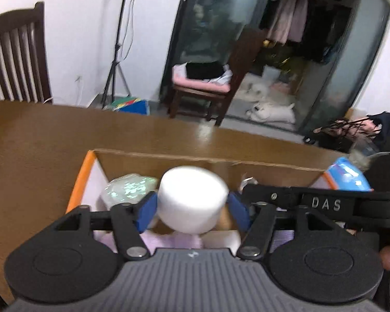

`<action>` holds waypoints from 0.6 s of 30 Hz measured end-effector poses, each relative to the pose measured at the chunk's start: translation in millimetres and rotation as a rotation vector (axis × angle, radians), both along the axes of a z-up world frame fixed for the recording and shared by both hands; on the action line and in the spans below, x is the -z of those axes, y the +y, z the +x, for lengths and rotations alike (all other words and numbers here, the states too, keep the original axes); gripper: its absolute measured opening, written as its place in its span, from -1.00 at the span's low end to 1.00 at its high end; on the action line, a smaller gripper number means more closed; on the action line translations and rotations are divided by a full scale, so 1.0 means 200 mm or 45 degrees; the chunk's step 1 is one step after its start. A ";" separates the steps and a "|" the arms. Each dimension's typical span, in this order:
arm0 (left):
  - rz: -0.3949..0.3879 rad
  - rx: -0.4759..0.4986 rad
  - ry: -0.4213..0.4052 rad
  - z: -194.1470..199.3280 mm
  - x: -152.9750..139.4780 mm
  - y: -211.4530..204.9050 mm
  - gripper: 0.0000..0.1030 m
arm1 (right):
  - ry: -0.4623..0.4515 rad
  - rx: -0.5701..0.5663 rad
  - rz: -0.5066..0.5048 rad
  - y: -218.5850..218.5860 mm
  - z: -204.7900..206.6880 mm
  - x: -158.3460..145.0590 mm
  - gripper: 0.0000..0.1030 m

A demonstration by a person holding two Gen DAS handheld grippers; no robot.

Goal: Organize soft objects
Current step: 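Carry the cylinder and snack over the box and open both grippers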

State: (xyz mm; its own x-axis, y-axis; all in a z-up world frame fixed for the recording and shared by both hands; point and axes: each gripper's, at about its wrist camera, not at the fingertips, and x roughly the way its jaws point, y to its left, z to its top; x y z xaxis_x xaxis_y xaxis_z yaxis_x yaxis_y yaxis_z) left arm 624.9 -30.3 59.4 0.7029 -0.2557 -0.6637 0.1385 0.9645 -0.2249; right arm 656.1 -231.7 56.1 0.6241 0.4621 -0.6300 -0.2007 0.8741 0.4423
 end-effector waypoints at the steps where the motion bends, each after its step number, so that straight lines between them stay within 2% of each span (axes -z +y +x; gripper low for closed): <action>1: -0.011 0.002 0.008 0.01 0.01 0.02 0.41 | 0.012 0.008 0.003 0.01 0.03 0.03 -0.63; 2: -0.029 0.001 0.007 0.01 0.01 0.05 0.51 | 0.024 0.006 0.011 0.02 0.04 0.05 -0.58; 3: -0.045 0.009 -0.001 0.01 0.01 0.06 0.58 | 0.032 0.004 0.022 0.01 0.05 0.07 -0.44; 4: -0.050 0.017 -0.013 0.01 0.00 0.08 0.58 | 0.030 0.006 0.033 0.01 0.05 0.08 -0.24; 5: -0.050 0.020 -0.030 0.01 -0.02 0.09 0.58 | 0.026 0.002 0.044 0.01 0.05 0.08 -0.19; 10: -0.026 0.010 -0.080 -0.07 -0.11 0.13 0.58 | -0.052 0.025 0.002 -0.03 0.01 0.01 -0.18; 15: 0.014 -0.016 -0.132 -0.18 -0.24 0.15 0.58 | -0.132 0.035 -0.072 -0.12 -0.13 -0.17 -0.16; 18: 0.025 -0.026 -0.170 -0.31 -0.33 0.17 0.59 | -0.164 0.046 -0.119 -0.21 -0.26 -0.28 -0.04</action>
